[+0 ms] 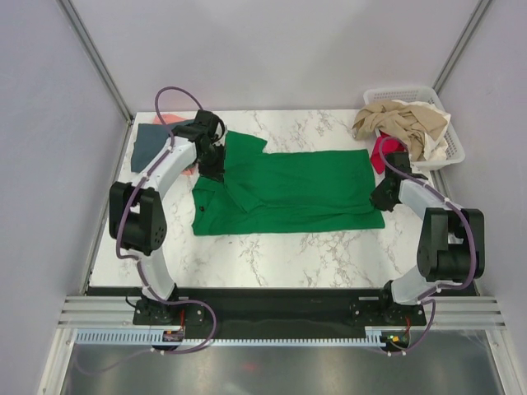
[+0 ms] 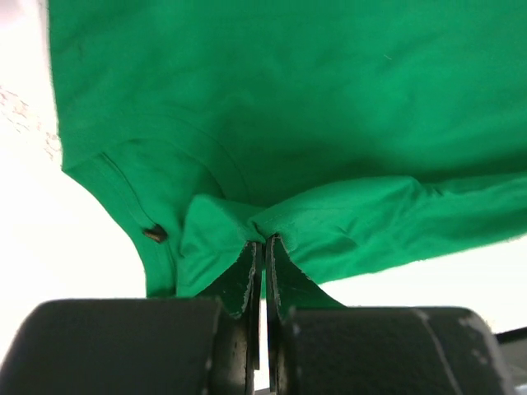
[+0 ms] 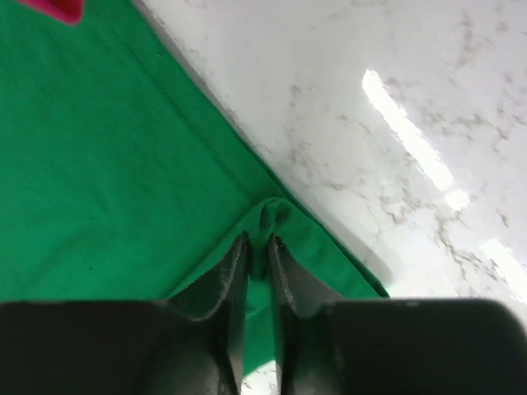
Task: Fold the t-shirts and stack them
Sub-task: Fold the tshirt
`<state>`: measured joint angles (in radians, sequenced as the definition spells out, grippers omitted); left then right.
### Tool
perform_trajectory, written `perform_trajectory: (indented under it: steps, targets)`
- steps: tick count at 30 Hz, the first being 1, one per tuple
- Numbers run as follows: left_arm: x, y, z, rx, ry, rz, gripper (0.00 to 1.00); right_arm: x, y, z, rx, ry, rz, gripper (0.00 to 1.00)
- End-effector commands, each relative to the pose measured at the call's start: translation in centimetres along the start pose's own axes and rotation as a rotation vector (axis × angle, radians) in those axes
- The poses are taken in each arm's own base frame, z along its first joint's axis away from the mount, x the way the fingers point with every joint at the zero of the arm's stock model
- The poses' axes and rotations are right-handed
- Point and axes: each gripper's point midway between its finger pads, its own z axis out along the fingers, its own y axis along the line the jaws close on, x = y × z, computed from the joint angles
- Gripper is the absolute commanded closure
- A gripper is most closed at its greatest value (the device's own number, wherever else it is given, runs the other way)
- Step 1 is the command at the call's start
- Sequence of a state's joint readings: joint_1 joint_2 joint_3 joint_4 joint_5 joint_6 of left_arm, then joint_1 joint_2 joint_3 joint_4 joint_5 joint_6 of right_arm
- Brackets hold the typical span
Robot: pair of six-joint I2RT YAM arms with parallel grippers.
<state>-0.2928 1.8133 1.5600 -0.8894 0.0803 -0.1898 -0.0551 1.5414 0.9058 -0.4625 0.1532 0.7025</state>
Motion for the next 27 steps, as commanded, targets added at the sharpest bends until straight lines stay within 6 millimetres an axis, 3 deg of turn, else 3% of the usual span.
perform_trajectory:
  steps: [1,2,3,4,5,6,8,9,11,12,13,14,15,16,17,18,20,21,22,23,27]
  targets:
    - [-2.4,2.1,0.0,-0.038,-0.014,-0.002,0.98,-2.6,2.6,0.5,-0.080,-0.024,-0.001,0.76]
    - [-2.7,2.9,0.7,-0.041,0.005,-0.027,0.98,-3.4,3.6,0.6,-0.106,-0.018,0.005,0.71]
    - [-4.6,2.6,-0.2,-0.020,-0.035,-0.041,0.98,-4.3,3.8,0.7,-0.113,-0.022,0.014,0.53]
    - [-4.9,2.8,-0.5,-0.015,-0.030,-0.060,0.96,-5.8,4.6,0.5,-0.131,-0.041,0.016,0.39]
    - [-5.6,3.1,-1.0,-0.005,-0.041,-0.083,0.85,-6.7,5.1,0.2,-0.151,-0.040,0.023,0.22]
    - [-6.3,2.8,-1.9,0.017,-0.059,-0.095,0.50,-7.5,5.2,-0.2,-0.153,-0.043,0.029,0.16]
    - [-7.8,1.6,-4.2,0.071,-0.129,-0.113,0.21,-9.8,5.0,-2.0,-0.160,-0.071,0.039,0.10]
    - [-7.7,1.3,-5.9,0.081,-0.165,-0.125,0.01,-10.4,4.5,-2.6,-0.153,-0.091,0.047,0.07]
    - [-7.6,1.1,-7.3,0.088,-0.217,-0.133,0.00,-10.3,3.8,-4.4,-0.157,-0.120,0.031,0.04]
    - [-5.4,1.3,-6.3,0.083,-0.174,-0.162,0.00,-9.9,3.4,-4.8,-0.156,-0.125,0.030,0.04]
    - [-4.9,0.9,-8.4,0.103,-0.235,-0.166,0.00,-8.3,2.4,-5.4,-0.153,-0.120,0.027,0.04]
    - [-4.9,0.8,-8.6,0.120,-0.280,-0.177,0.00,-7.4,1.8,-5.5,-0.154,-0.112,0.021,0.03]
    - [-1.7,0.9,-6.6,0.124,-0.225,-0.229,0.00,-6.4,1.3,-5.5,-0.162,-0.105,0.020,0.03]
    - [-1.0,0.6,-8.6,0.147,-0.294,-0.244,0.00,-4.4,0.4,-5.5,-0.177,-0.088,0.013,0.03]
    - [0.2,0.7,-8.4,0.156,-0.304,-0.274,0.00,-3.5,-0.2,-5.4,-0.173,-0.083,0.010,0.03]
    - [2.3,0.7,-6.7,0.176,-0.296,-0.332,0.00,-2.3,-0.4,-5.4,-0.196,-0.061,-0.004,0.03]
    - [3.7,0.4,-7.4,0.211,-0.358,-0.374,0.00,0.1,-1.2,-5.1,-0.228,-0.034,-0.014,0.03]
    - [5.5,0.6,-5.5,0.217,-0.336,-0.422,0.00,1.0,-1.3,-4.9,-0.244,-0.020,-0.023,0.03]
    - [6.2,0.7,-5.1,0.217,-0.338,-0.444,0.00,2.2,-1.6,-4.6,-0.258,0.000,-0.028,0.03]
    - [7.9,1.1,-4.2,0.207,-0.321,-0.480,0.00,2.6,-1.7,-4.4,-0.261,0.006,-0.031,0.03]
    - [9.9,2.4,-2.7,0.157,-0.348,-0.560,0.00,3.8,-2.7,-3.0,-0.248,0.051,-0.027,0.05]
